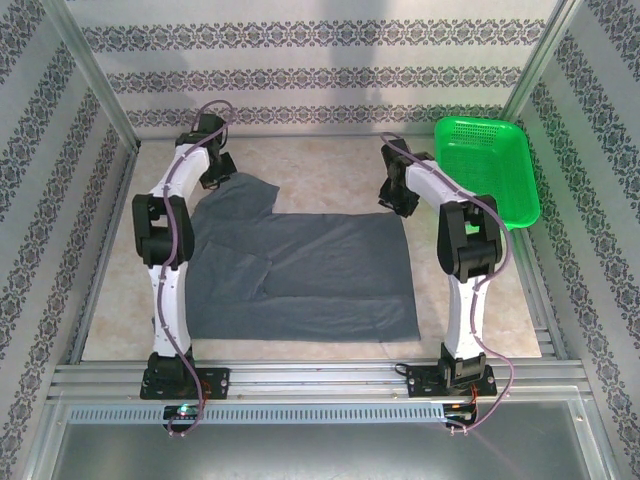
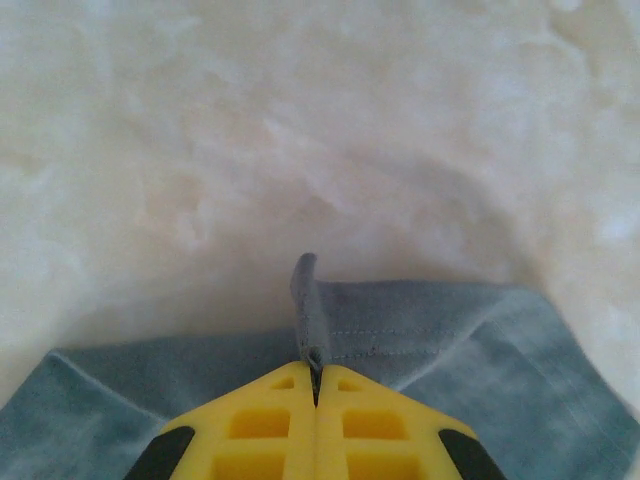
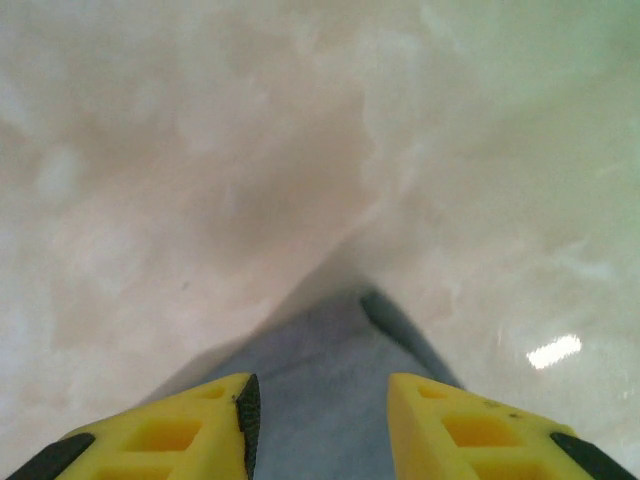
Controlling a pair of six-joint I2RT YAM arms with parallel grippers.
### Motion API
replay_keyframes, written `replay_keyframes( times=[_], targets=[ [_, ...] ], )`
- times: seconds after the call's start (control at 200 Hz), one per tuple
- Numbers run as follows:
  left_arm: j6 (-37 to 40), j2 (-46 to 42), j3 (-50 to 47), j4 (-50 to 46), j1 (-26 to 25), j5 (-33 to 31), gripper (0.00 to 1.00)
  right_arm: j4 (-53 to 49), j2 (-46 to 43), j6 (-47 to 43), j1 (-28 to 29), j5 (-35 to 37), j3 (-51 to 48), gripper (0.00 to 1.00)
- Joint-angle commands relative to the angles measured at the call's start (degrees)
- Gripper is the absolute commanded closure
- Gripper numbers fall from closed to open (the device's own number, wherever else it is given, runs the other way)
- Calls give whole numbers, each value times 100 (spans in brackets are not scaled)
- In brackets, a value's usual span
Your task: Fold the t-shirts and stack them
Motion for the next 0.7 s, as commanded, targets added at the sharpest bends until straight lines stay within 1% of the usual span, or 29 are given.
replay_keyframes(
  times=[0.0, 0.07, 0.185, 0.26, 0.415, 0.475, 0.525, 0.635, 0.694],
  targets=[
    [-89, -484, -500, 510, -4, 308, 100, -389, 275, -227, -63, 204, 481, 60],
    [-89, -678, -759, 605, -4, 392, 100, -548, 451, -241, -68, 216, 683, 61],
    [-115, -882, -1052, 728, 1, 547, 100, -625, 585, -211, -93, 203, 683, 64],
    [-100, -938, -1124, 728, -3, 581, 100, -650, 650, -197, -98, 137, 668, 67],
    [-71, -976, -1152, 689, -2, 566, 100, -625, 663, -170, -107, 111, 593, 68],
    [-69, -975, -1148, 681, -4, 564, 100, -627, 692, -170, -110, 67, 624, 70],
    [-63, -991, -1144, 671, -4, 540, 100, -613, 700, -178, -116, 32, 628, 77],
    [-13, -1094, -1152, 644, 1, 459, 100, -484, 576, -287, -120, 13, 592, 100],
    [53, -1209, -1199, 644, -4, 425, 100, -331, 438, -420, -120, -6, 517, 100]
  ],
)
